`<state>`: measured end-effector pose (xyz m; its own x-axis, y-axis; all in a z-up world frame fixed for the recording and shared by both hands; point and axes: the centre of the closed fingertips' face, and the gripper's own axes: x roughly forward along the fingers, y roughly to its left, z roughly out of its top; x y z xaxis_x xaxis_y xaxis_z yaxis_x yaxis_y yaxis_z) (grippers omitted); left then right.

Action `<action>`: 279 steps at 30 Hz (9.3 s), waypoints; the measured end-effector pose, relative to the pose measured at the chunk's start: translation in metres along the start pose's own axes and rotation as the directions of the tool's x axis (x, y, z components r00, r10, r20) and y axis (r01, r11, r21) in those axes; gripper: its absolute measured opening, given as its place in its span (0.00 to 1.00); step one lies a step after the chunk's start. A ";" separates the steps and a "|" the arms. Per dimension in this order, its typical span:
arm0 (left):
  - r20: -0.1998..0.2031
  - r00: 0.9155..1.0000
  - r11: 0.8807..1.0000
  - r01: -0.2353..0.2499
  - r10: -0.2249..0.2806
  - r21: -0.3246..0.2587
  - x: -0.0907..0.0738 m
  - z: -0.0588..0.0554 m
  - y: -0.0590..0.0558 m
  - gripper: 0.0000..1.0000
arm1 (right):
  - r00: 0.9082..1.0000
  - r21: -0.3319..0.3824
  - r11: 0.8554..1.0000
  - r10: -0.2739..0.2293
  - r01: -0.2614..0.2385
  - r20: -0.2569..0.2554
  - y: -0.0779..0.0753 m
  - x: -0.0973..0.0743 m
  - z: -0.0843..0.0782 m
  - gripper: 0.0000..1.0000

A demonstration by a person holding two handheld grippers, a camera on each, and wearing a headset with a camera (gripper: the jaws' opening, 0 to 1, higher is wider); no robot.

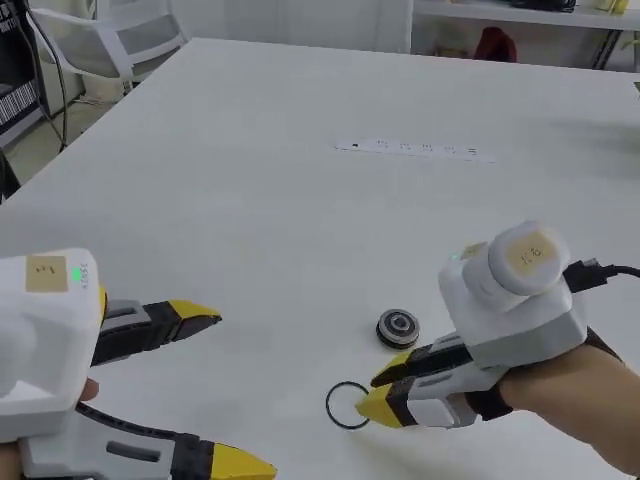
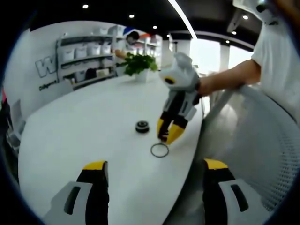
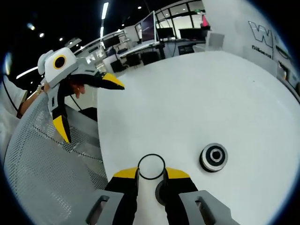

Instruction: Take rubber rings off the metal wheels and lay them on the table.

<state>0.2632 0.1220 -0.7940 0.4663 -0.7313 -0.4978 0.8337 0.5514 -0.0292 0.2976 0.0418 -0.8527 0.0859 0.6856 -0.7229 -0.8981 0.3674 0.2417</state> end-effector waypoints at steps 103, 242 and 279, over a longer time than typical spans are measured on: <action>-0.074 0.946 0.914 0.323 -0.314 0.246 0.145 0.026 -0.045 0.30 | 0.999 -0.041 0.998 0.044 -0.044 -0.021 -0.029 -0.032 -0.042 0.27; 0.016 0.965 0.947 0.254 -0.262 0.199 0.149 0.022 -0.028 0.14 | 0.999 -0.102 0.994 0.036 -0.036 0.006 -0.034 -0.023 -0.041 0.17; 0.016 0.967 0.952 0.249 -0.255 0.176 0.149 0.022 -0.027 0.14 | 0.998 0.261 0.963 0.053 -0.063 0.045 -0.043 -0.035 -0.037 0.00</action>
<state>0.3169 -0.0102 -0.8483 0.2424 -0.8541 -0.4602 0.9621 0.2726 0.0008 0.3172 -0.0213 -0.8621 0.0570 0.7316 -0.6793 -0.7577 0.4748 0.4477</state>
